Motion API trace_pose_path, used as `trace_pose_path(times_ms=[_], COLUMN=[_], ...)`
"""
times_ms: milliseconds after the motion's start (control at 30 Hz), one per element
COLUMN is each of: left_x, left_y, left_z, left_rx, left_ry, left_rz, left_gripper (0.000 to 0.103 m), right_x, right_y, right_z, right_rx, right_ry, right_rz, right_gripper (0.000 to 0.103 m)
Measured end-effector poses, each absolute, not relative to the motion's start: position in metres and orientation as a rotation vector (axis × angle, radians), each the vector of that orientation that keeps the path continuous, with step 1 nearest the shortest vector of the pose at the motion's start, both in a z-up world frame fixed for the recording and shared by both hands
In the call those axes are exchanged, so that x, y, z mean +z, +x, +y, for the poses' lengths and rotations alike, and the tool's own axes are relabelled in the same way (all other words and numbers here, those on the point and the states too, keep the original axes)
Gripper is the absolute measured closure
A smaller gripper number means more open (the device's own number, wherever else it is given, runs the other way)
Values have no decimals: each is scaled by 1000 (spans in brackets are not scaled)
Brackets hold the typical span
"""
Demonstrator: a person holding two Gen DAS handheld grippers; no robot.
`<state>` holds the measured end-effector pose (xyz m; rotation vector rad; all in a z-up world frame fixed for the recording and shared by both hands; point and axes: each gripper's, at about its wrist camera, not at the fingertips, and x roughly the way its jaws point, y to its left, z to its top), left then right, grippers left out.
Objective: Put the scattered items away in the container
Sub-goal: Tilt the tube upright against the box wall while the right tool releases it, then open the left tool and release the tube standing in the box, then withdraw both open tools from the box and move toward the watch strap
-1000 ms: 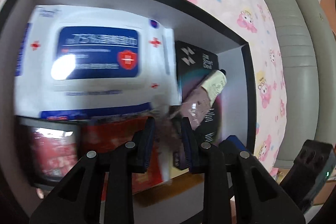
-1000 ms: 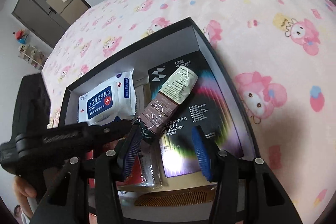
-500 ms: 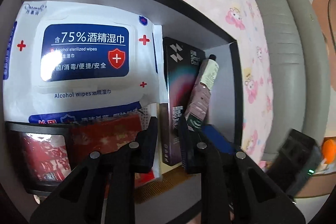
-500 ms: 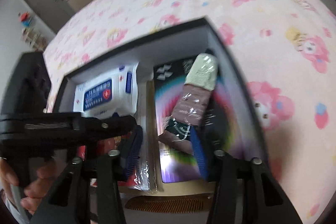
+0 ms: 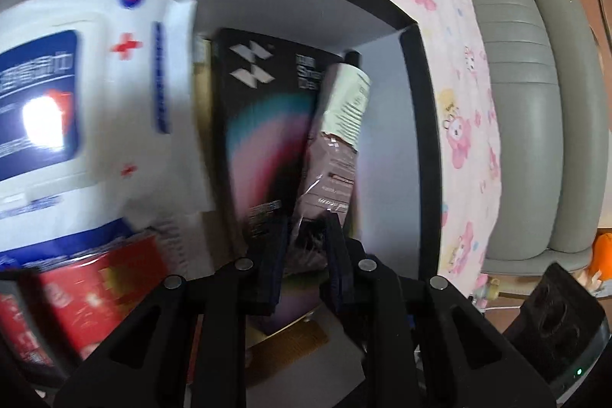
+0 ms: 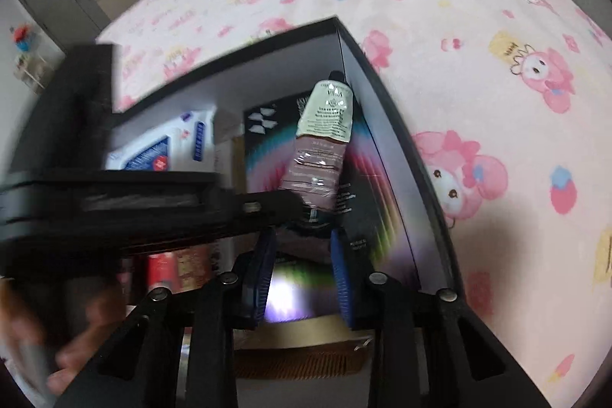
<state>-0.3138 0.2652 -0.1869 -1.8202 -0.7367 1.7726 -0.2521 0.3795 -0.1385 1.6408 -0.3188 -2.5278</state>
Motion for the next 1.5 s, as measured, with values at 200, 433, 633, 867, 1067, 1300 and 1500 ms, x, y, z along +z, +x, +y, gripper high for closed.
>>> trace_pose_path(times_ms=[200, 433, 633, 867, 1067, 1300, 1500], left_x=[-188, -167, -153, -134, -116, -97, -65], left_y=[-327, -312, -298, -275, -241, -208, -169], left_z=[275, 248, 236, 222, 200, 182, 164], left_rx=[1758, 1853, 1918, 1971, 2069, 2120, 2196], left_ry=[-1820, -1778, -1770, -1727, -1653, -1599, -1513], left_rz=[-751, -718, -655, -620, -574, -578, -490], left_gripper=[85, 85, 85, 85, 86, 86, 86], right_x=[-142, -153, -157, -136, -112, -100, -83], right_y=[-255, -263, -268, -251, -237, -211, -186], right_z=[377, 376, 373, 367, 351, 339, 313], right_rx=[-2507, -2436, -2480, -2546, -2586, -2575, -2569], right_ry=[1647, 1676, 1734, 1659, 1570, 1456, 1378], right_rz=[-317, -375, -317, -261, -162, -137, -110], right_gripper=[77, 79, 88, 85, 84, 82, 82])
